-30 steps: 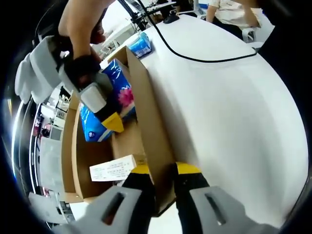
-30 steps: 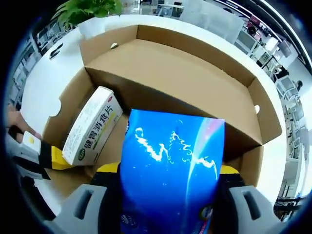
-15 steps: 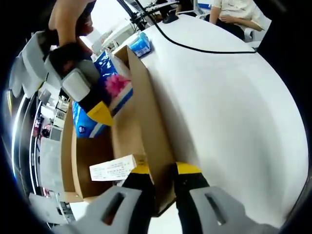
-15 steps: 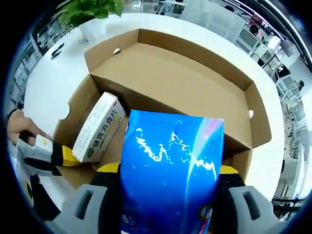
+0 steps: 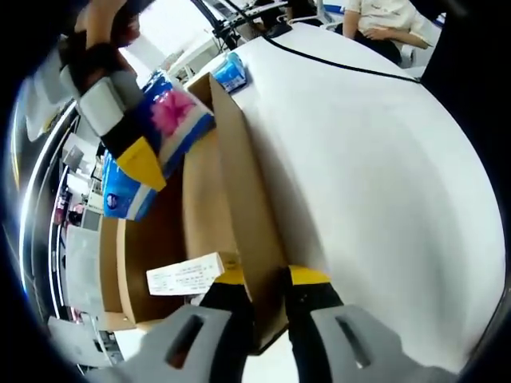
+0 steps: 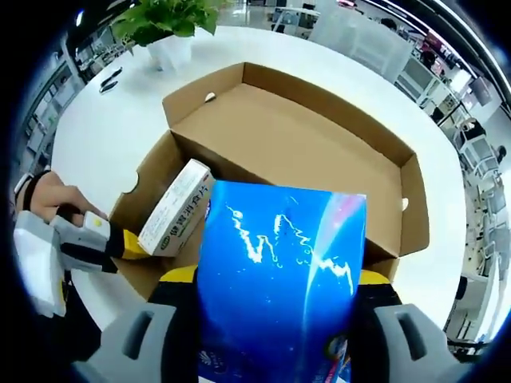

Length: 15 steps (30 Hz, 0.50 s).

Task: Operate the shoe box by opening the lid, removing the specified soft item, and placing it in the target area until the item is outside and the box remains undamaged.

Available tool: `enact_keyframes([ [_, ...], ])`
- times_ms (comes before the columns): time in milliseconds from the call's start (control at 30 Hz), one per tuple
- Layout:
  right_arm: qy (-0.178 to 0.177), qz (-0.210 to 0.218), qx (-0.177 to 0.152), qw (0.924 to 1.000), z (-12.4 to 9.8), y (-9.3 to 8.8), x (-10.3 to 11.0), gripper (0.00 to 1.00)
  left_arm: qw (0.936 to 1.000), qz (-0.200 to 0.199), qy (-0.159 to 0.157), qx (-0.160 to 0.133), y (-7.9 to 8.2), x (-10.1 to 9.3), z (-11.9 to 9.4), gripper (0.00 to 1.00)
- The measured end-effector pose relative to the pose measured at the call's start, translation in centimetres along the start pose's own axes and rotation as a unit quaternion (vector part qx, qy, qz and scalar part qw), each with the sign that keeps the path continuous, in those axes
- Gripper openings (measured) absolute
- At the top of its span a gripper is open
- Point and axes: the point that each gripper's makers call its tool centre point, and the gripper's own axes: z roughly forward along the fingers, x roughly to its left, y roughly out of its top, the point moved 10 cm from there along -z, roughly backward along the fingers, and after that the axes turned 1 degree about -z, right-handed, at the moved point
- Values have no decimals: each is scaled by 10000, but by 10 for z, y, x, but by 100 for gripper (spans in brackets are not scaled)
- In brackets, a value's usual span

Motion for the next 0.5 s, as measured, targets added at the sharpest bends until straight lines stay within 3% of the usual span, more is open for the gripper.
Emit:
enact_keyframes([
  [33, 50, -56, 1, 10000, 0, 1, 1, 74, 10000, 2, -7, -5, 0, 0, 0, 13],
  [100, 241, -560, -288, 9977, 1, 5, 3, 73, 10000, 10, -13, -10, 0, 0, 0, 13],
  [300, 178, -582, -9, 9981, -2, -3, -3, 74, 10000, 2, -12, -7, 0, 0, 0, 13],
  [500, 125, -717, -34, 9973, -13, -5, -8, 74, 10000, 3, -11, -7, 0, 0, 0, 13],
])
